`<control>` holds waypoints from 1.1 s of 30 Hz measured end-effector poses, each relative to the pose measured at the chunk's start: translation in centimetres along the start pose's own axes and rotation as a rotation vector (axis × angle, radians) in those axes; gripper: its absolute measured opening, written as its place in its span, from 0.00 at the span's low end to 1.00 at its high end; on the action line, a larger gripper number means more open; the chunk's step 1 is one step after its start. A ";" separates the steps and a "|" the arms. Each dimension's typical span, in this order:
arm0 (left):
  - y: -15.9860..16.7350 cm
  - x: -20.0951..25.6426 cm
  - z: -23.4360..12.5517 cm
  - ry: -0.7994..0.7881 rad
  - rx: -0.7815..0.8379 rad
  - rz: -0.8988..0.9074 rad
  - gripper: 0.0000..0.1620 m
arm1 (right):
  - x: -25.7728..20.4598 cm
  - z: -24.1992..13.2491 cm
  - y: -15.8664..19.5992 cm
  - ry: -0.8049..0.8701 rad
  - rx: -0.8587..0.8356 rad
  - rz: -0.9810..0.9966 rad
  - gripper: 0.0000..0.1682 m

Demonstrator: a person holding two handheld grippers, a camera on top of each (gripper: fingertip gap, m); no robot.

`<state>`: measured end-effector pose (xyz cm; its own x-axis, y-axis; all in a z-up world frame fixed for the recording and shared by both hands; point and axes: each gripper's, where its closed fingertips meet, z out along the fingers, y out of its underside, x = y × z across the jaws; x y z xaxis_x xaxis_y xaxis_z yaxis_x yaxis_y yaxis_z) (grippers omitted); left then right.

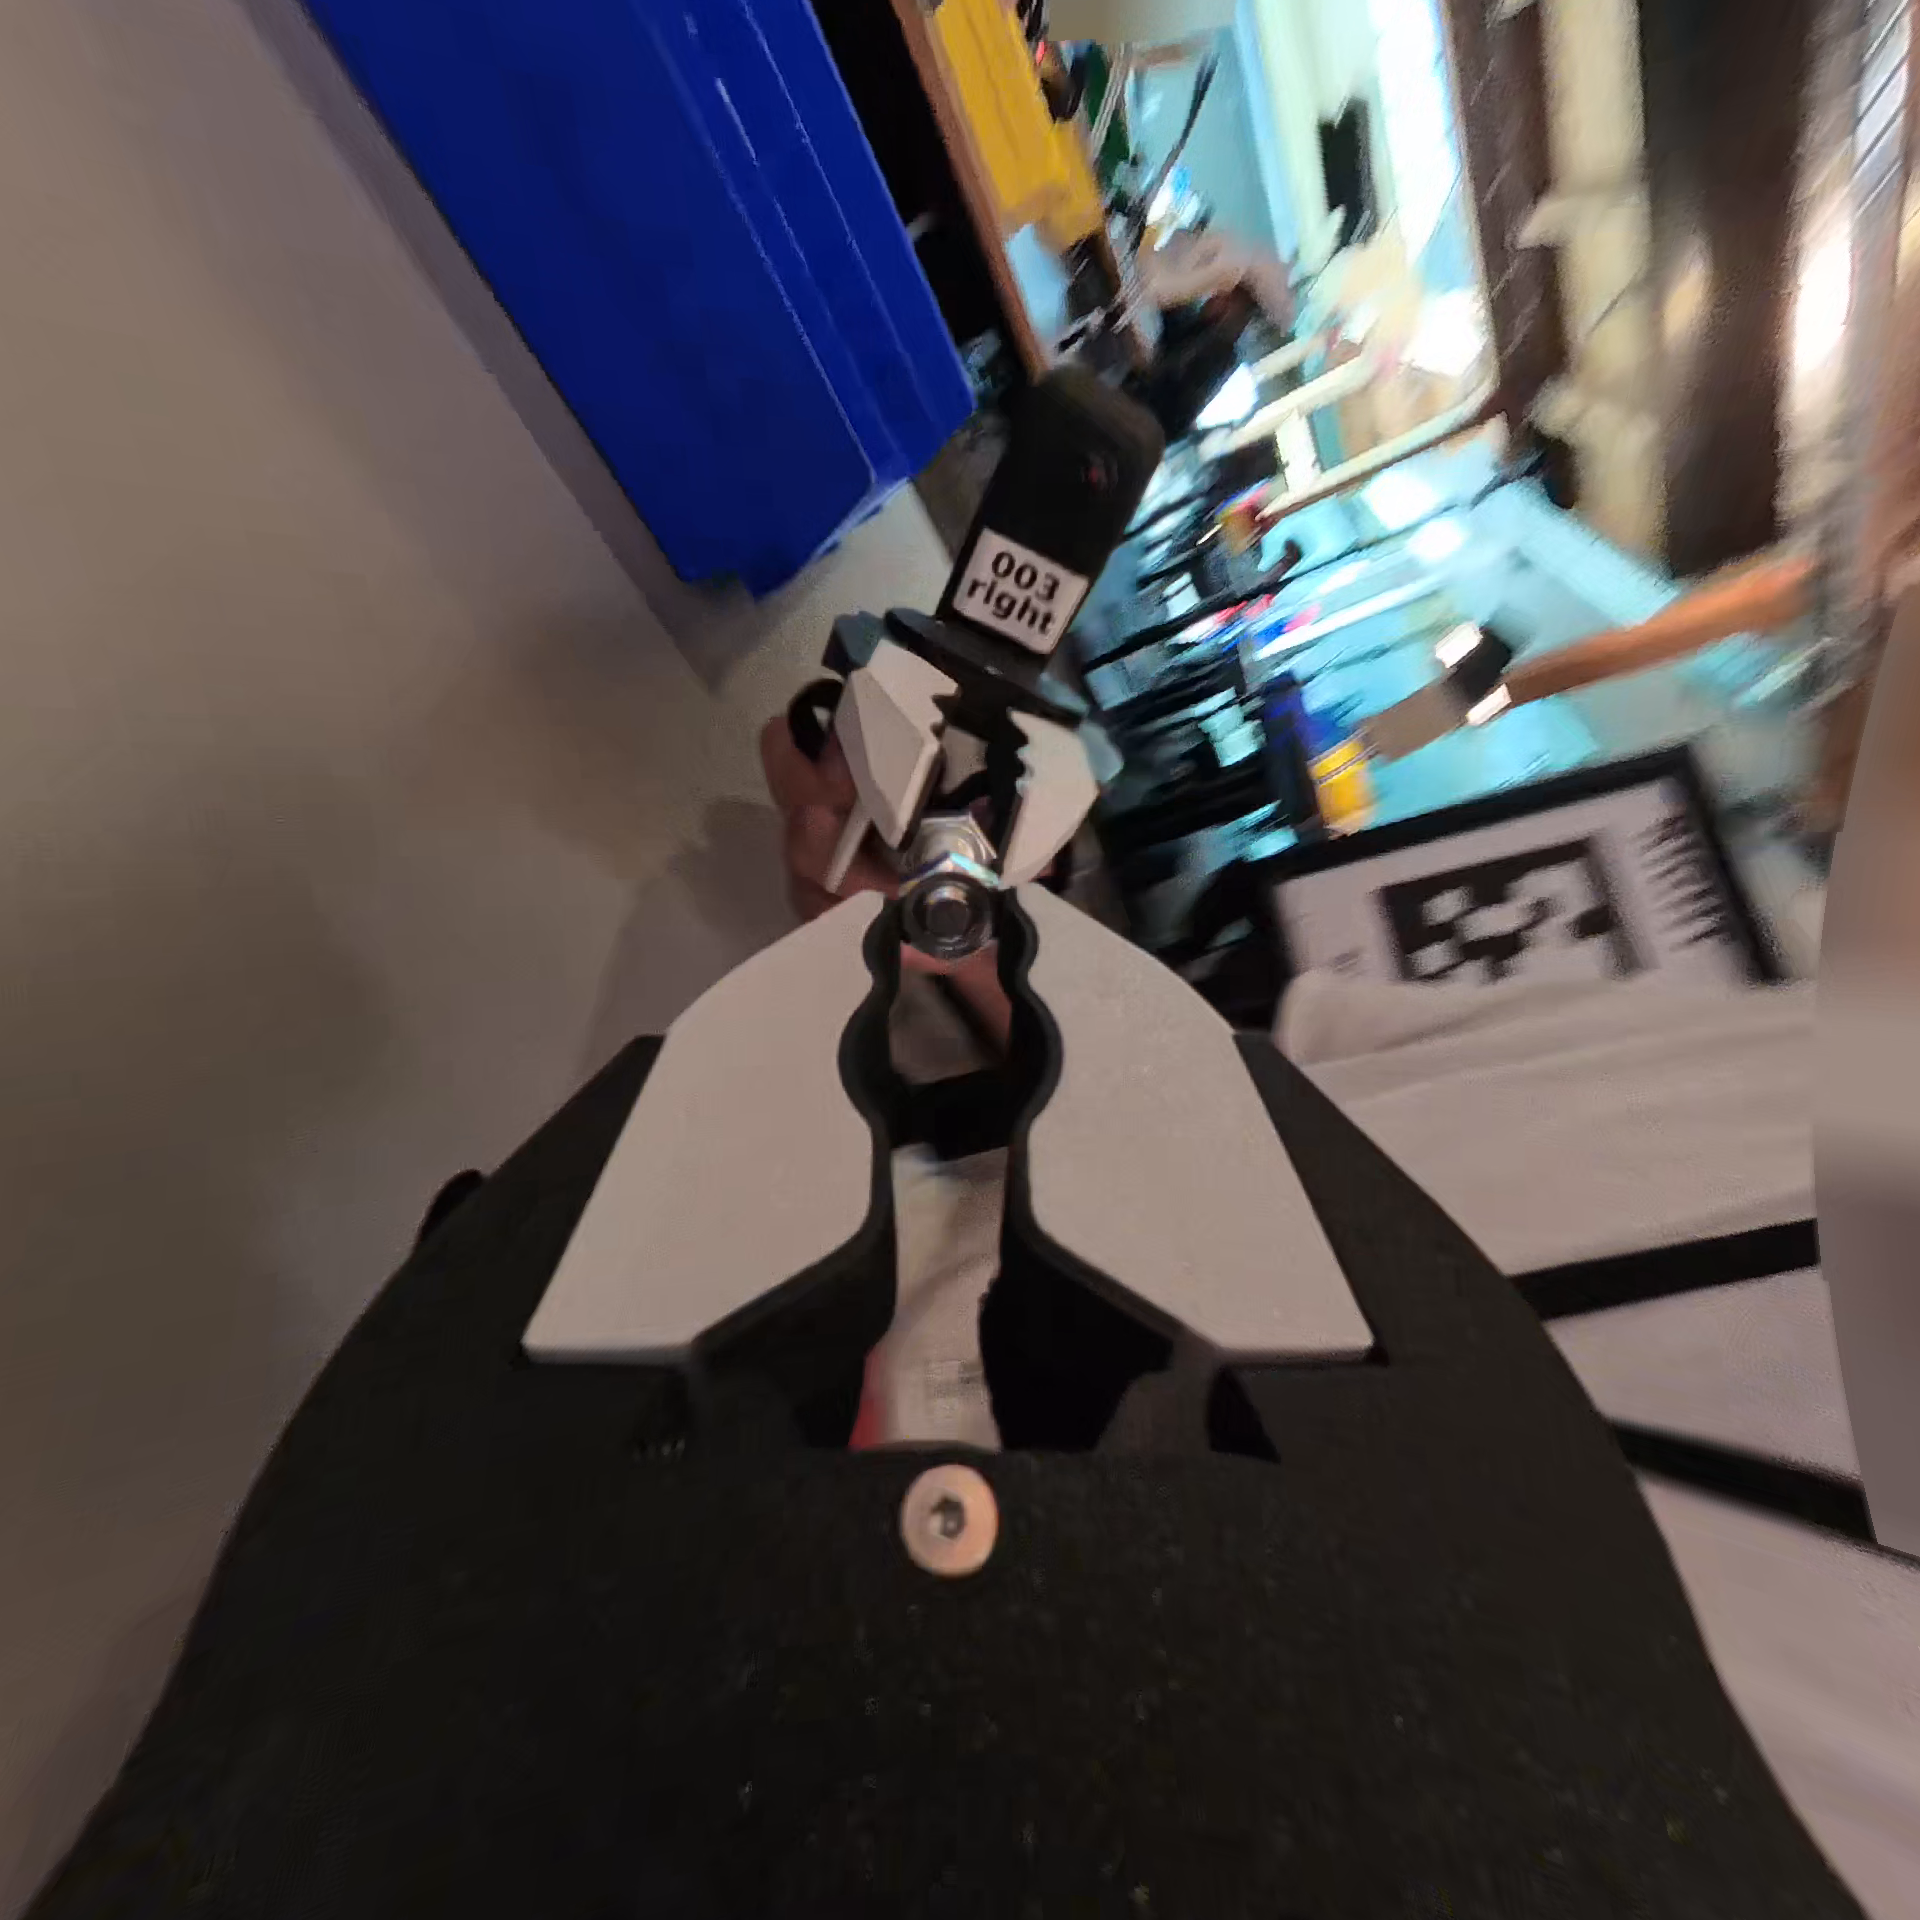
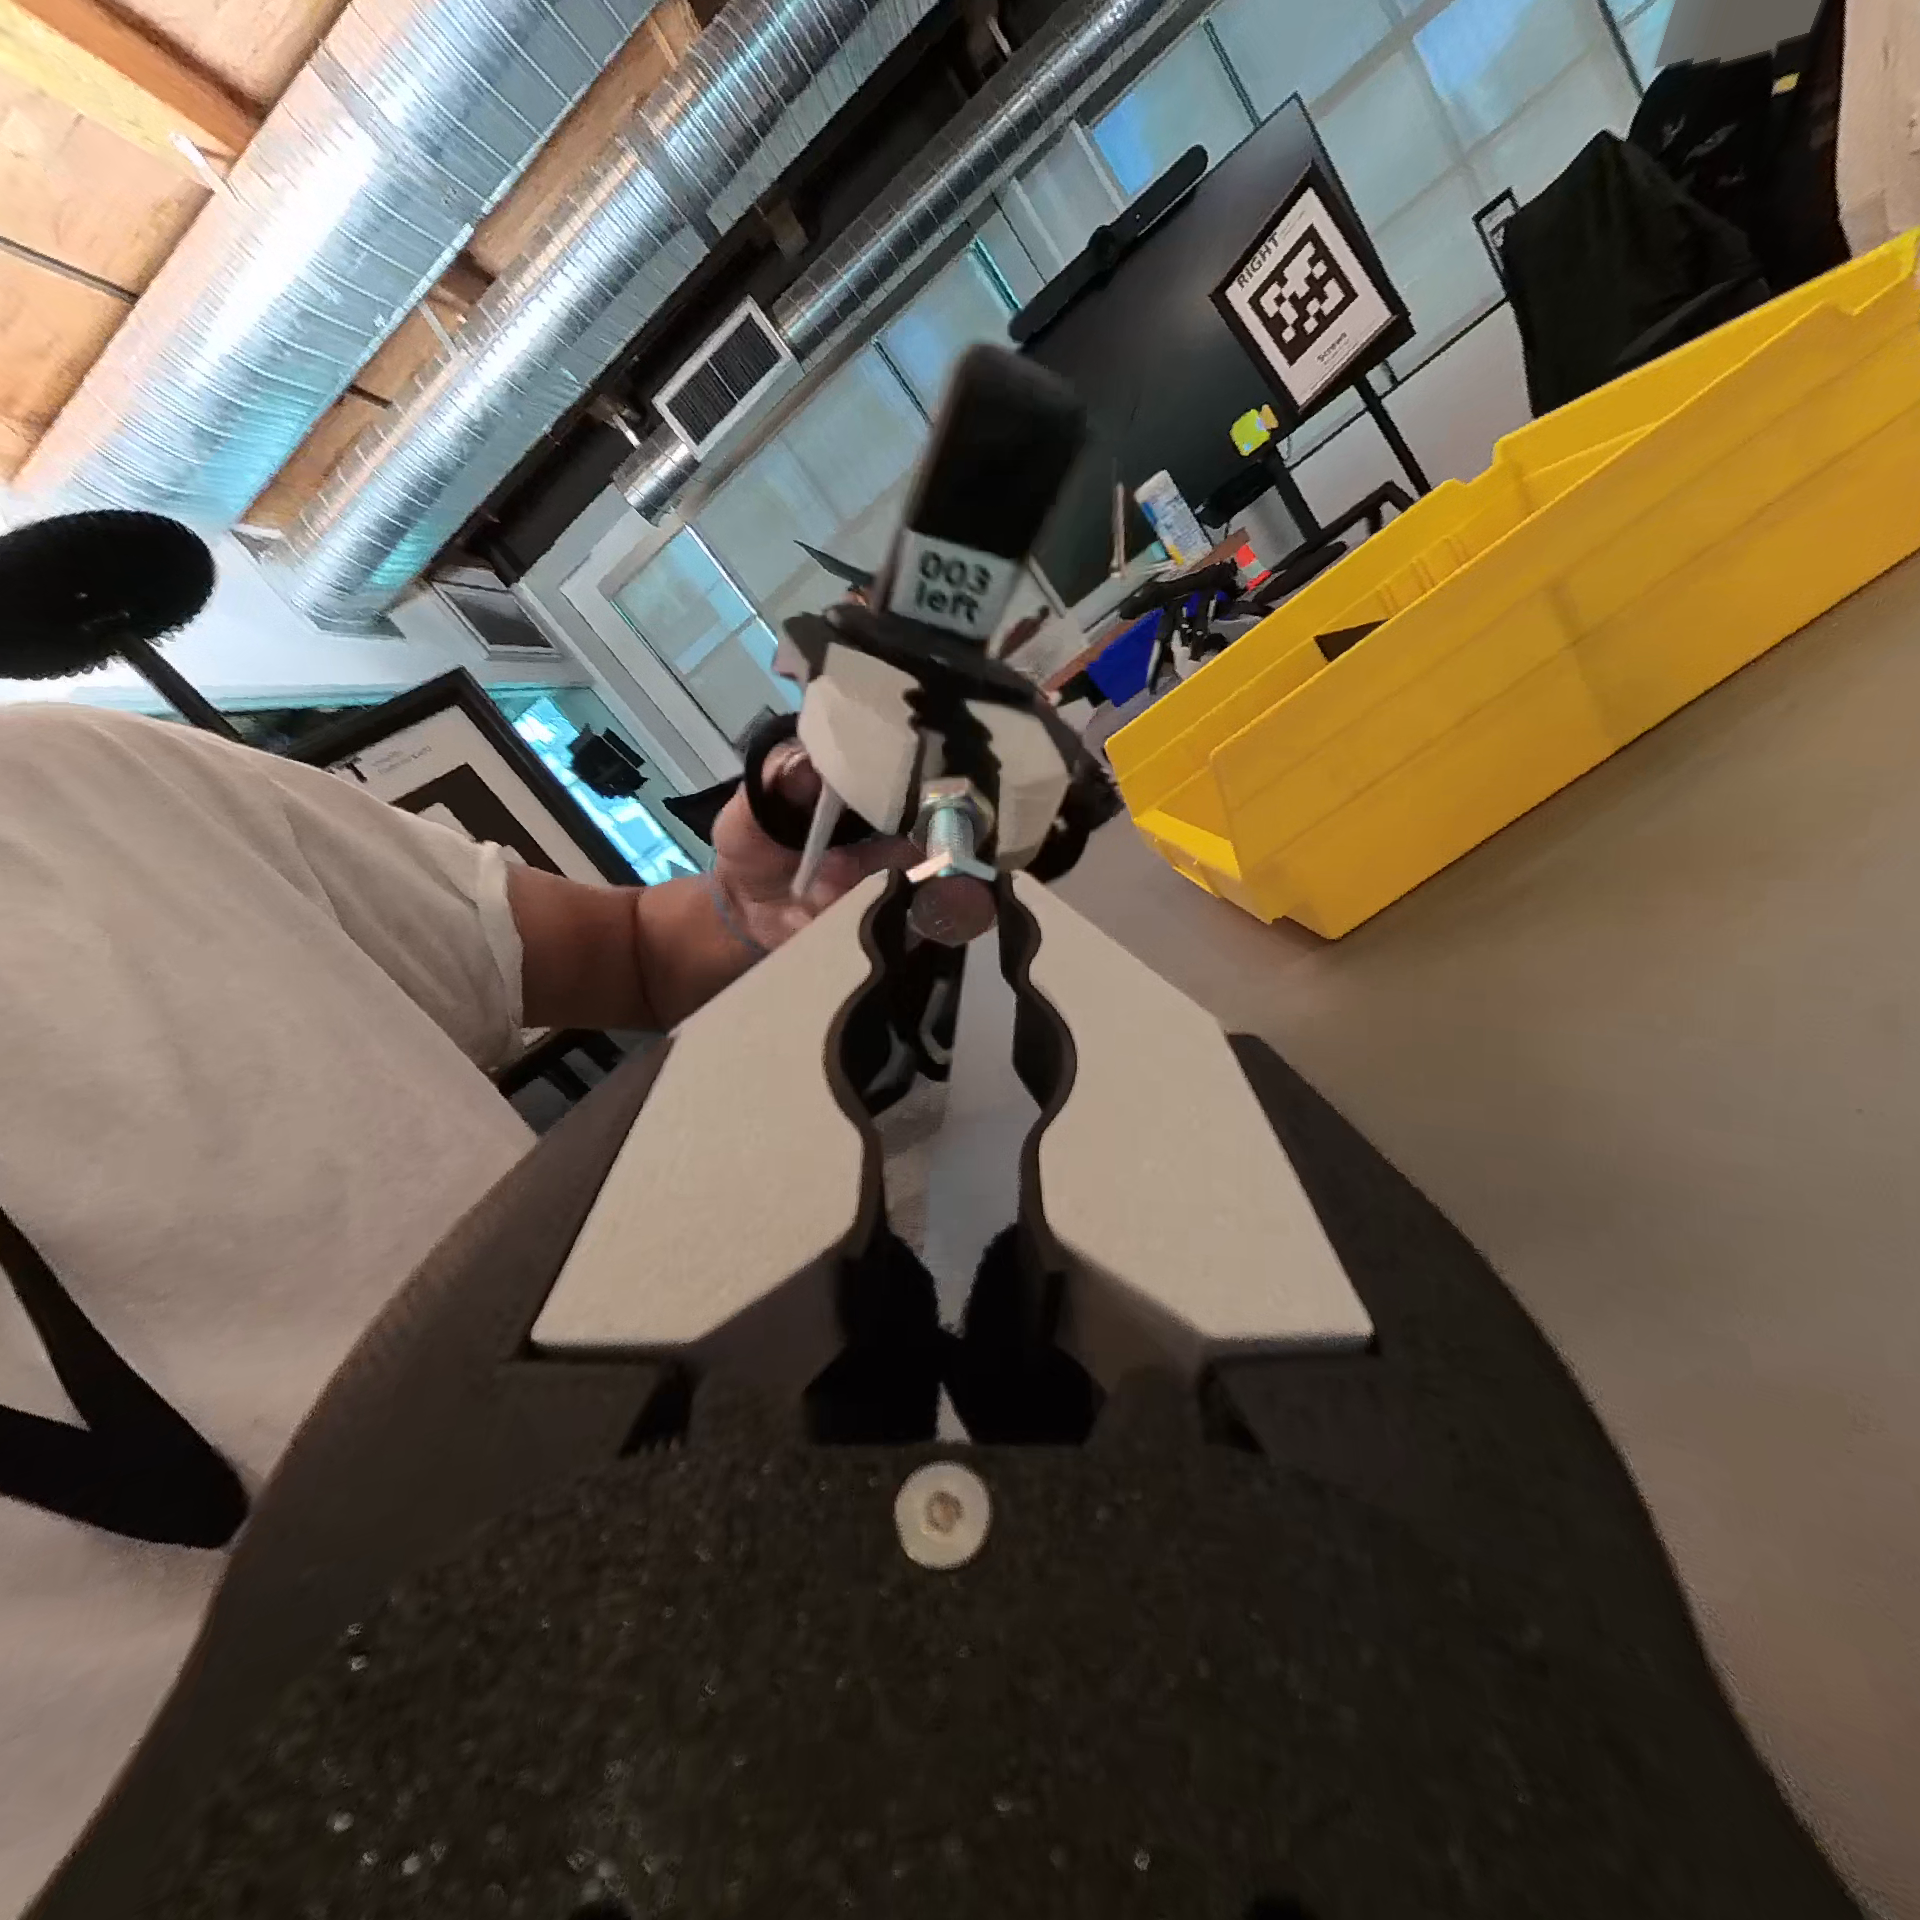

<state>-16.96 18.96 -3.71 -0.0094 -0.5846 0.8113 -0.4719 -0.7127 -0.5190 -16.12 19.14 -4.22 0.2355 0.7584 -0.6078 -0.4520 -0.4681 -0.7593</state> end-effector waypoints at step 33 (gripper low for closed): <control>0.4 -2.4 -1.2 0.076 0.204 -0.322 0.34 | 1.2 -1.1 -0.5 0.061 -0.012 -0.020 0.10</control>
<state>-18.21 20.58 -5.51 0.0420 -0.2937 0.9550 -0.2762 -0.9220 -0.2714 -14.63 19.78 -4.81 0.2968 0.7384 -0.6055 -0.4368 -0.4589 -0.7737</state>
